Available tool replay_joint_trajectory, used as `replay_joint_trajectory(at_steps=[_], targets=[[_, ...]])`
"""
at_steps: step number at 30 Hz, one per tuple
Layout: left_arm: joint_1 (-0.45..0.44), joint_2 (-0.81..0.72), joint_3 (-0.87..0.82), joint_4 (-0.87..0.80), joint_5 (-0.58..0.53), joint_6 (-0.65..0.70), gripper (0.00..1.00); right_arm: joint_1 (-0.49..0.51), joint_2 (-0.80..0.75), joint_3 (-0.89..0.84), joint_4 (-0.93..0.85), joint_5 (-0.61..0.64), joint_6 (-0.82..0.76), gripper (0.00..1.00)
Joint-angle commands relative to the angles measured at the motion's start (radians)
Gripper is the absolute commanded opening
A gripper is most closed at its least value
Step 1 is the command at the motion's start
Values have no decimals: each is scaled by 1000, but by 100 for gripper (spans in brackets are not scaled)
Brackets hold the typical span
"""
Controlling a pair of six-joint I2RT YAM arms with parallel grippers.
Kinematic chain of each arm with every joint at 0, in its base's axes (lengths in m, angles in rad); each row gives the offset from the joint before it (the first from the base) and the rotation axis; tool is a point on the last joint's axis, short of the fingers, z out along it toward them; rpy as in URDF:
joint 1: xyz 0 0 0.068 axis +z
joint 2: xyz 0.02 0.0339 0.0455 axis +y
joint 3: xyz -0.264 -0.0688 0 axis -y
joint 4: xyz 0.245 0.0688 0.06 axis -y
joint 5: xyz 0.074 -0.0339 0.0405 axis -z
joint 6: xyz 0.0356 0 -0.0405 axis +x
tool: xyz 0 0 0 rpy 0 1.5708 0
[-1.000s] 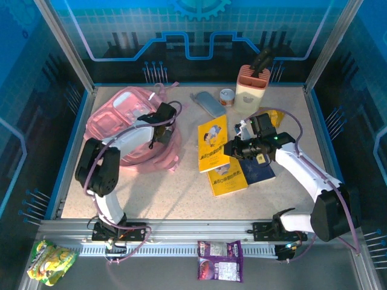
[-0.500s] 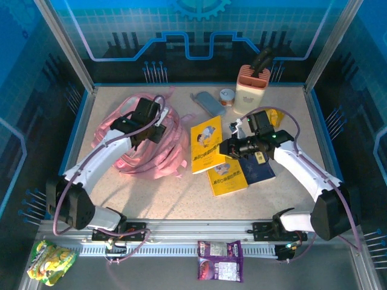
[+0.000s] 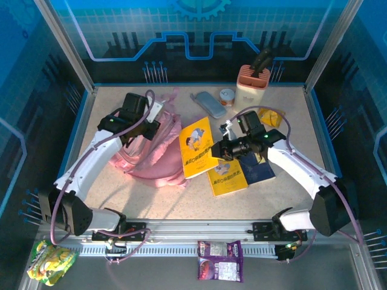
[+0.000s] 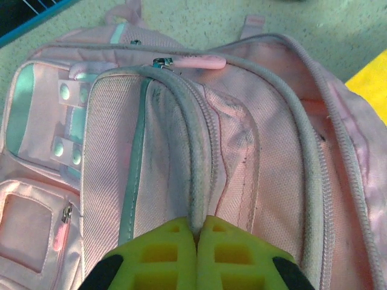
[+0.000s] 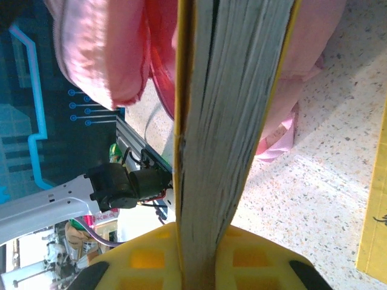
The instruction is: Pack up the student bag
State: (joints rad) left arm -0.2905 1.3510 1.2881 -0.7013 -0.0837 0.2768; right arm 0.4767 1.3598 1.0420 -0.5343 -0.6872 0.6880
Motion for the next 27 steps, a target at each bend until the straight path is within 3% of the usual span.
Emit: replay_joint_trajectory(at_steps=[1, 9, 20, 27], targets=[[20, -75, 71, 53, 121, 45, 0, 80, 26, 34, 74, -29, -5, 0], [50, -103, 74, 26, 218, 81, 0, 216, 163, -62, 388, 3, 139, 0], [65, -98, 83, 24, 313, 67, 0, 254, 381, 136, 540, 30, 189, 0], [67, -87, 70, 20, 310, 64, 0, 280, 558, 234, 701, 86, 238, 0]])
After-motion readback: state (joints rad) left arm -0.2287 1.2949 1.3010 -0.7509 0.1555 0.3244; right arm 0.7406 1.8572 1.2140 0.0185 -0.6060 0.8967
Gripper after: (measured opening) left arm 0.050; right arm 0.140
